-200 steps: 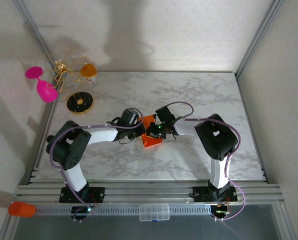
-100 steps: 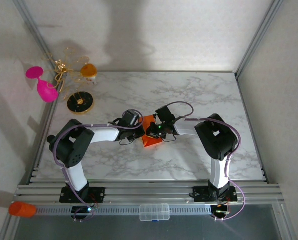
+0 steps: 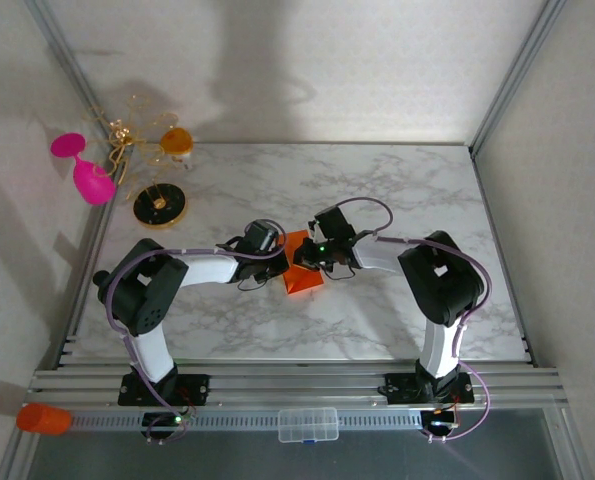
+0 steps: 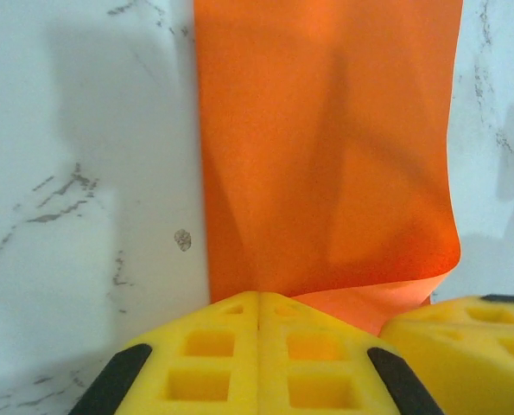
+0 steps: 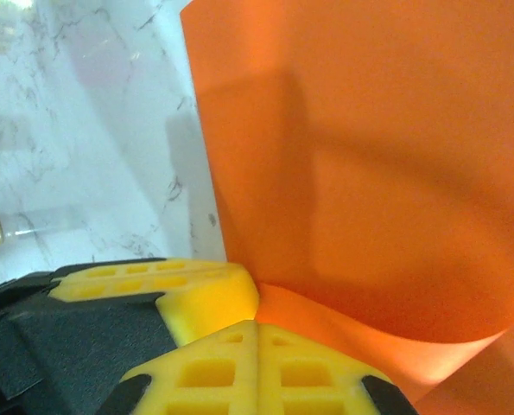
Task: Fold a paper plane with a square sheet of paper (pick it up from the middle)
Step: Fold the triangle a second time at the center of the table.
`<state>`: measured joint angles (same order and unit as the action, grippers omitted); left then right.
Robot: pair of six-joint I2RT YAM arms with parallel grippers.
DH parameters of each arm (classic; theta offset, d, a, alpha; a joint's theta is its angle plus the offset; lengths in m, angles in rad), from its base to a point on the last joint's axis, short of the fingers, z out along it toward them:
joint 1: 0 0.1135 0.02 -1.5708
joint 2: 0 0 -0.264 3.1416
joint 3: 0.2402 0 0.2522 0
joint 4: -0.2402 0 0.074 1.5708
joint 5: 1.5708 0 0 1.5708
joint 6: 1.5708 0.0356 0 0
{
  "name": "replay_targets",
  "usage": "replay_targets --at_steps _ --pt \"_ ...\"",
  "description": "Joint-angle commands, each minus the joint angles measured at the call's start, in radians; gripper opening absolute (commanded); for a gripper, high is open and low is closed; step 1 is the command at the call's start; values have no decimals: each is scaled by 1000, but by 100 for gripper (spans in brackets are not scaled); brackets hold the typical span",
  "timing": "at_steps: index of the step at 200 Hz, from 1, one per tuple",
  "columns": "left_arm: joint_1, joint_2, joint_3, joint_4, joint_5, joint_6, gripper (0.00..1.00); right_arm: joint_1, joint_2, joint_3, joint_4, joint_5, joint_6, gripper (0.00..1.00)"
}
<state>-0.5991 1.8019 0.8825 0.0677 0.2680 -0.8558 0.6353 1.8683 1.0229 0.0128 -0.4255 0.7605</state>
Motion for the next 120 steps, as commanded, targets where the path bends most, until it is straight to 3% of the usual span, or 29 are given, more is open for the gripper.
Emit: replay_targets --at_steps 1,58,120 --pt "-9 51 -10 -87 -48 31 0 -5 17 -6 -14 22 -25 4" --pt "-8 62 -7 -99 -55 36 0 -31 51 -27 -55 93 -12 3" --pt "-5 79 -17 -115 -81 63 0 -100 18 -109 0 92 20 3"
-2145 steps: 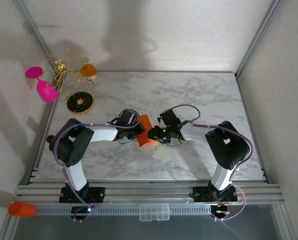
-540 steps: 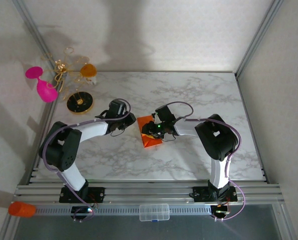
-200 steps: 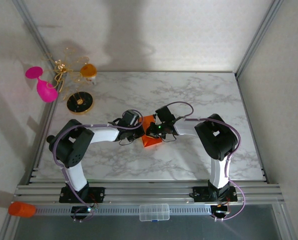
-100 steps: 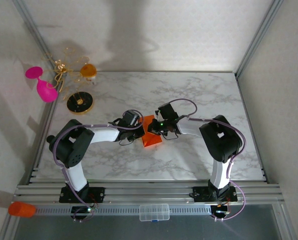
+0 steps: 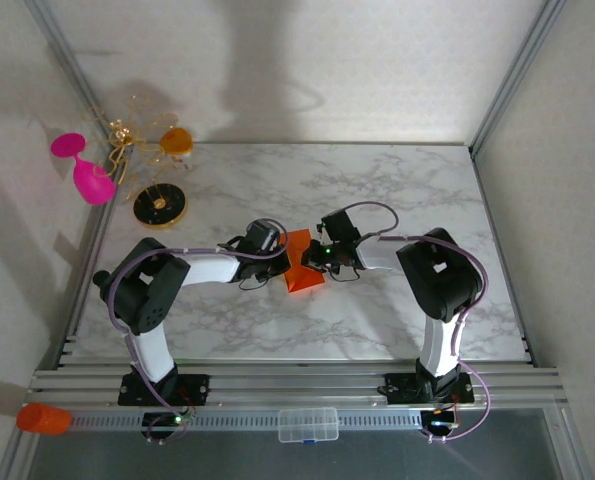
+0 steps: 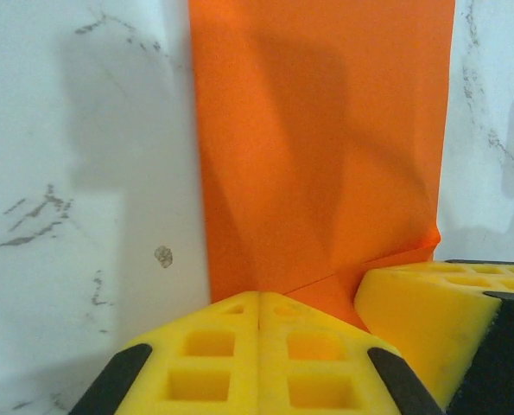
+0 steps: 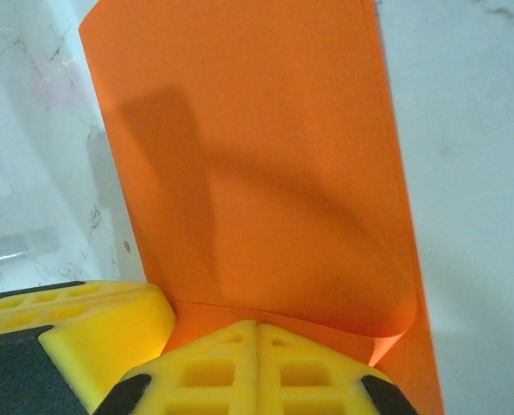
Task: Fold a paper plane with a square sheet of paper (pick it up from the middle)
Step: Fold the triangle a second time at the center of the table.
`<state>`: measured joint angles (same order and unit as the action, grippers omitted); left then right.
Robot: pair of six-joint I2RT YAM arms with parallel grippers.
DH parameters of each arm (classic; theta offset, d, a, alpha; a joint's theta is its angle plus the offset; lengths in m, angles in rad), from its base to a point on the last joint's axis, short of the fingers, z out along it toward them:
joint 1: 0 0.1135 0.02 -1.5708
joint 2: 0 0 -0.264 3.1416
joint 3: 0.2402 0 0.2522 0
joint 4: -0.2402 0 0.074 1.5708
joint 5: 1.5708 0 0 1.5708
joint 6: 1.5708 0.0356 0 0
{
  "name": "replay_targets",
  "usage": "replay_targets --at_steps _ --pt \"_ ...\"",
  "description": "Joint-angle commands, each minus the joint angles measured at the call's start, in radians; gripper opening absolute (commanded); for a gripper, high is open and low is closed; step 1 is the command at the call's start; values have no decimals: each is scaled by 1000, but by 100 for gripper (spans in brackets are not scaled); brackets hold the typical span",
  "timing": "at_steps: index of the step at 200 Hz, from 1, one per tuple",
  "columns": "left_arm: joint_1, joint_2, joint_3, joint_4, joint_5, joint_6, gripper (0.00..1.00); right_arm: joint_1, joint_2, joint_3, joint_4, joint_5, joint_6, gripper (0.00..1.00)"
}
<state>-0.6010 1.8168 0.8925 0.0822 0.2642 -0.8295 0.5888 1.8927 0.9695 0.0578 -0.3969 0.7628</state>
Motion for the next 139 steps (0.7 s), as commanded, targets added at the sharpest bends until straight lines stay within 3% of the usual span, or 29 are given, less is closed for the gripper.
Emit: replay_targets --at_steps 1,64,105,139 --pt "-3 64 -27 -131 -79 36 0 -56 -7 -57 -44 63 18 3" --pt "17 95 38 -143 -69 158 0 -131 -91 -58 -36 90 21 4" --pt "31 123 120 -179 -48 257 0 -117 -144 -107 70 1 39 4" --pt "35 132 121 -186 -29 279 0 -64 -92 -61 80 -58 31 4"
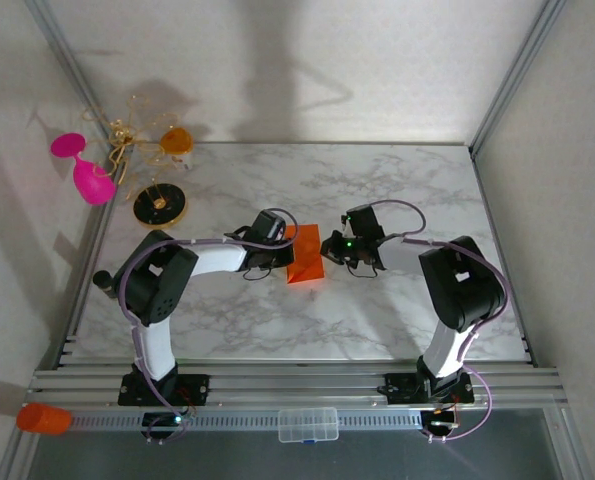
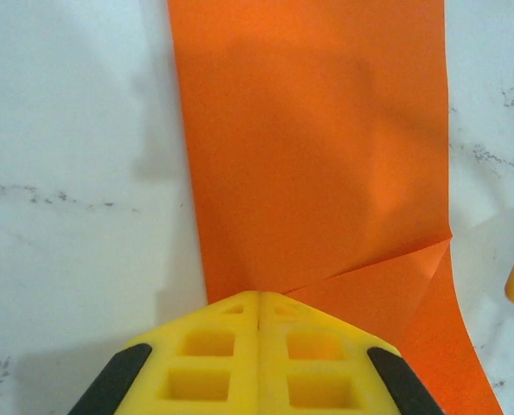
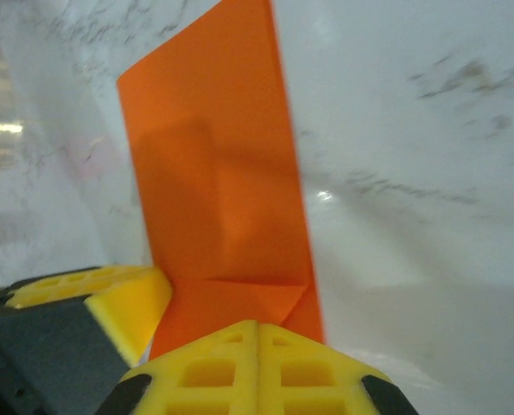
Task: Fold a paper plane with a square sheet of paper (pick it up from the middle)
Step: Fold the triangle a second time at the center of the table.
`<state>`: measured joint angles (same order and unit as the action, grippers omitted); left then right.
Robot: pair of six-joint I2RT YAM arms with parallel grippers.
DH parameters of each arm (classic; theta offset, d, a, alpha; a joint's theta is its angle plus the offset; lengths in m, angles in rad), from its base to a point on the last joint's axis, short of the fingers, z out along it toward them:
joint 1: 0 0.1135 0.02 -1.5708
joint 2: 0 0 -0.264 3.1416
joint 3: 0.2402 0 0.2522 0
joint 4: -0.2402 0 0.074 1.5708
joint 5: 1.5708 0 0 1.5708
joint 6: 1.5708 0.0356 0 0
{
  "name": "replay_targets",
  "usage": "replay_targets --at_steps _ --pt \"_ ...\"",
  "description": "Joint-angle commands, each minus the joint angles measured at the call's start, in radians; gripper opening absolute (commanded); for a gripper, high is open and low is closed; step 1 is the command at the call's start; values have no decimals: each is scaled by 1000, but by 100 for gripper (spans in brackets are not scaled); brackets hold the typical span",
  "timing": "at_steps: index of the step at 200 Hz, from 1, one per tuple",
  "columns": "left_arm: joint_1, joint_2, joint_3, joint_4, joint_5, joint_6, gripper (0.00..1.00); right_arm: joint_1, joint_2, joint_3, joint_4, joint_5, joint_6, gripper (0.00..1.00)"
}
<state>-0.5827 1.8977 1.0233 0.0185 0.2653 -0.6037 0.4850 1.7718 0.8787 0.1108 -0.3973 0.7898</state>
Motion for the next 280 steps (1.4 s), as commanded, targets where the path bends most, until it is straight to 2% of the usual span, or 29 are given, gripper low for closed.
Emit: replay_targets --at_steps 1,38,131,151,188,204,243,280 --pt "16 51 -9 -122 -30 53 0 43 34 34 25 -58 3 4" --pt "17 54 -11 -111 -14 41 0 72 109 110 -24 -49 -9 4" --pt "17 23 27 -120 20 19 0 72 182 96 -121 50 -6 3" --pt "17 -35 53 -122 43 -15 0 72 184 71 -130 58 1 3" --pt "2 -142 37 -110 46 -118 11 72 189 55 -146 75 5 2" --pt "-10 -172 -3 -88 56 -167 12 72 193 55 -156 82 3 2" --pt "-50 -178 -61 -43 110 -253 12 72 198 51 -174 101 5 2" --pt "-85 -151 -61 -51 121 -271 12 74 207 46 -174 101 11 2"
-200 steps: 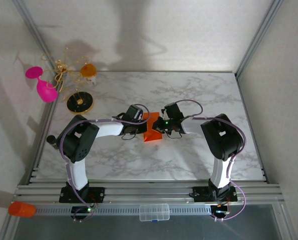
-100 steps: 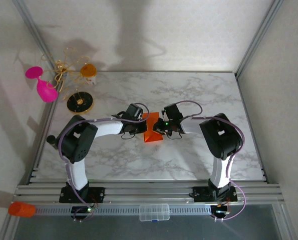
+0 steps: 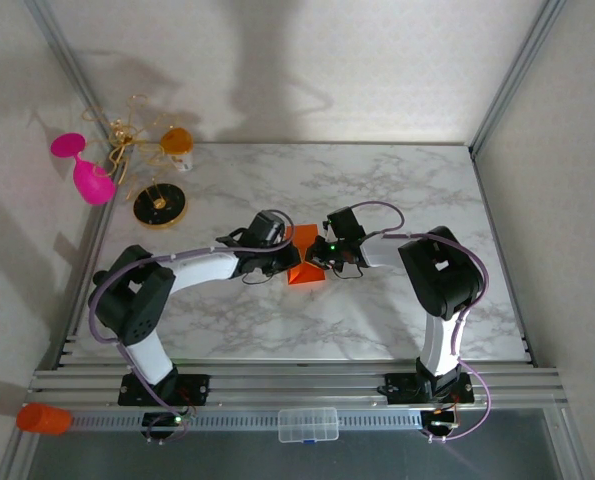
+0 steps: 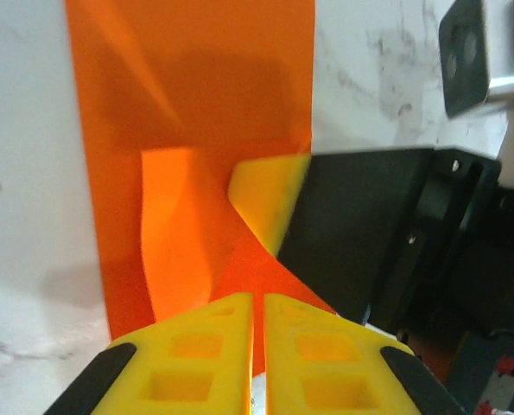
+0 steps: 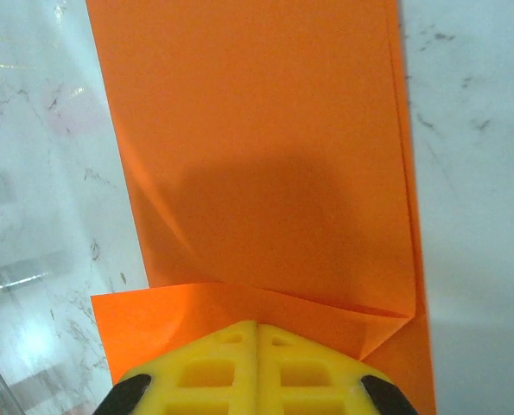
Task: Fold a paper plane with a square sheet of paper (pick it up from the middle)
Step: Fold the triangle a second time at the center of the table.
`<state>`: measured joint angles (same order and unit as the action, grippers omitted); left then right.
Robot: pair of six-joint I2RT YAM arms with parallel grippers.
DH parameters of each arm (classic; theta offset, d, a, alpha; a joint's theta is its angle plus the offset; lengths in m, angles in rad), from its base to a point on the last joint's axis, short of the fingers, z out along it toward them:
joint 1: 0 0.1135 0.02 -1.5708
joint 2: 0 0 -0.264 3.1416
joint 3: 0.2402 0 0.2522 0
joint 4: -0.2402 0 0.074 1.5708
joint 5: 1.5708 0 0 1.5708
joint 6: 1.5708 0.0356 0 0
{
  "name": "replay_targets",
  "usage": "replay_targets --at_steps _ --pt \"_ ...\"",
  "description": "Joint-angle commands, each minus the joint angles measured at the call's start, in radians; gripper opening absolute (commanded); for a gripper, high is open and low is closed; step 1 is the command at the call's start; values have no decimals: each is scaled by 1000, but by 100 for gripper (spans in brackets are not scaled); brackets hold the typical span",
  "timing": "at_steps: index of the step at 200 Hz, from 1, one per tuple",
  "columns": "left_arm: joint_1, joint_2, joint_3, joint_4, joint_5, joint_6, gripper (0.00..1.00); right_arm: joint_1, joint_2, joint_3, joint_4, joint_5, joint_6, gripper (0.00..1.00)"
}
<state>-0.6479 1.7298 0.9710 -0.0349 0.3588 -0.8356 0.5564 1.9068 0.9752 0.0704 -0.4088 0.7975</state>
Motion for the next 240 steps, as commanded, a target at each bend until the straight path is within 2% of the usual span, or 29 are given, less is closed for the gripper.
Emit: replay_targets --at_steps 1,156,240 --pt "-20 18 -9 2 28 -39 12 3 72 -50 -134 113 4 2" --pt "-36 76 -70 -3 -38 -28 10 2 89 -53 -133 99 6 2" --pt "-36 80 -83 4 -25 -32 10 3 89 -52 -135 100 3 2"
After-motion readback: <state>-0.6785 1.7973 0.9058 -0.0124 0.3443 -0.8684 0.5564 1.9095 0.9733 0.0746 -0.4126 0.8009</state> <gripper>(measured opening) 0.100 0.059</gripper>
